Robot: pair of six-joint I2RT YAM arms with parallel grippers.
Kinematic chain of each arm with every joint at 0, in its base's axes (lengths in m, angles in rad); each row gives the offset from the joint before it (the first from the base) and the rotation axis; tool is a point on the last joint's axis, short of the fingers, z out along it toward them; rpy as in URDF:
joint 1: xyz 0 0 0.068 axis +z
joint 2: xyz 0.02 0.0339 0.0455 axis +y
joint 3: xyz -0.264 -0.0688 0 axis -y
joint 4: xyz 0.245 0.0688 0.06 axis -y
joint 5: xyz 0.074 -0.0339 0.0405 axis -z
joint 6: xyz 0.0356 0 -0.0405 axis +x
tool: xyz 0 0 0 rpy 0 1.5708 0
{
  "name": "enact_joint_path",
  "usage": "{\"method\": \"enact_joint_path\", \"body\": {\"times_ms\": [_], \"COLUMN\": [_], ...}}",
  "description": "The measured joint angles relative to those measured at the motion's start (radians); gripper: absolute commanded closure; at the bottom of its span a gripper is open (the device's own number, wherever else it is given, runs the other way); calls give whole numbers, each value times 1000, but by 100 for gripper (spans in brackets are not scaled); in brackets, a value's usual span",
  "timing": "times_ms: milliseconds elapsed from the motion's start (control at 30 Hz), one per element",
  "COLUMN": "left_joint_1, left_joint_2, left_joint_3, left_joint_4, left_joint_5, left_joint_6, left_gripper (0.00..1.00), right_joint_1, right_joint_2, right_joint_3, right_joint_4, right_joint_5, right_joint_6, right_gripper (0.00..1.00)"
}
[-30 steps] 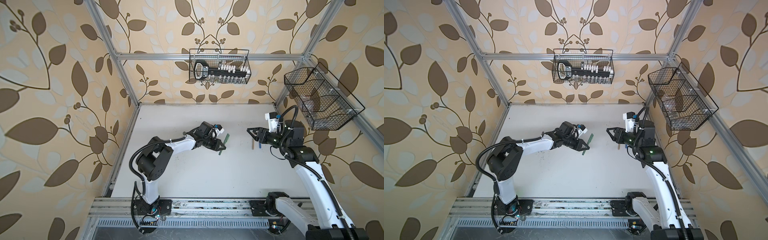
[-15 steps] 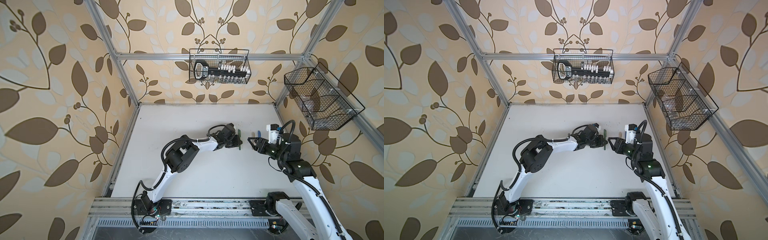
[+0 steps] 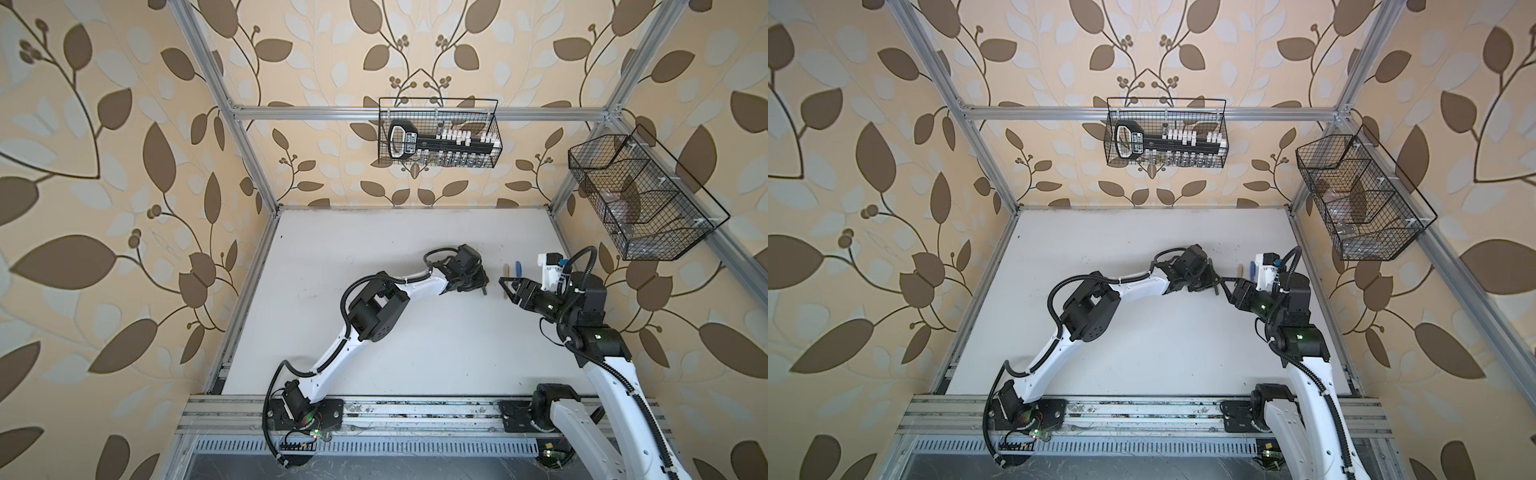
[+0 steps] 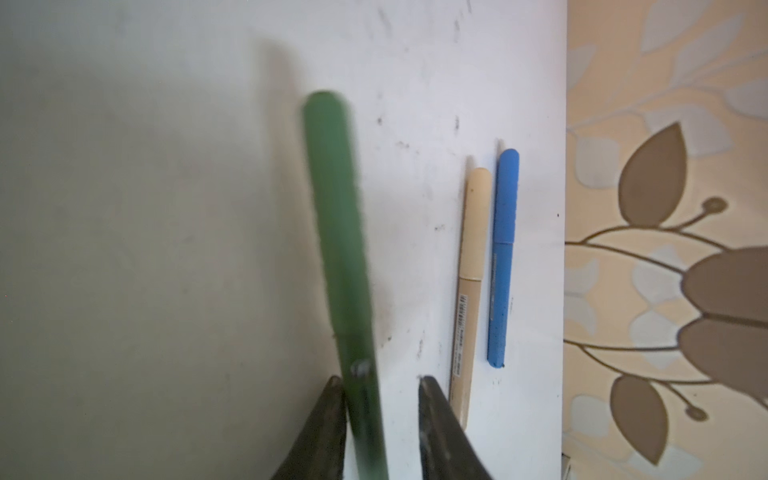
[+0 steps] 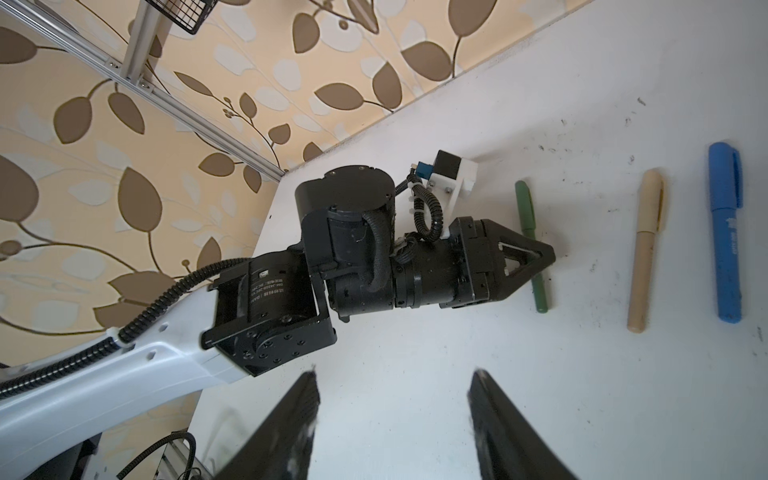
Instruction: Insert the pens into the pen caps
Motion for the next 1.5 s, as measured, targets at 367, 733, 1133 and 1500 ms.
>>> {"method": "enact_joint_path", "body": {"times_ms": [367, 733, 1133, 1500], "left_joint_1": [0, 13, 457, 710], "left_joint_2": [-35, -572, -1538, -1177], "left_joint_3": [-13, -578, -1522, -1723], "left_joint_4": [-68, -212, 205, 728], "left_joint_5": [-41, -520, -999, -846], "left_joint_6": [111, 381, 775, 891], "left_gripper": [37, 1, 1, 1], "right_joint_1": [-47, -66, 47, 163], "right_joint_2": [-7, 48, 61, 416], "right_joint_3": [-7, -29, -372, -588], "right_joint_4": [20, 71, 546, 1233], "right_joint_5": [-41, 126, 729, 858], "right_joint_6": [-1, -63, -222, -408], "right_gripper": [40, 33, 30, 0]}}
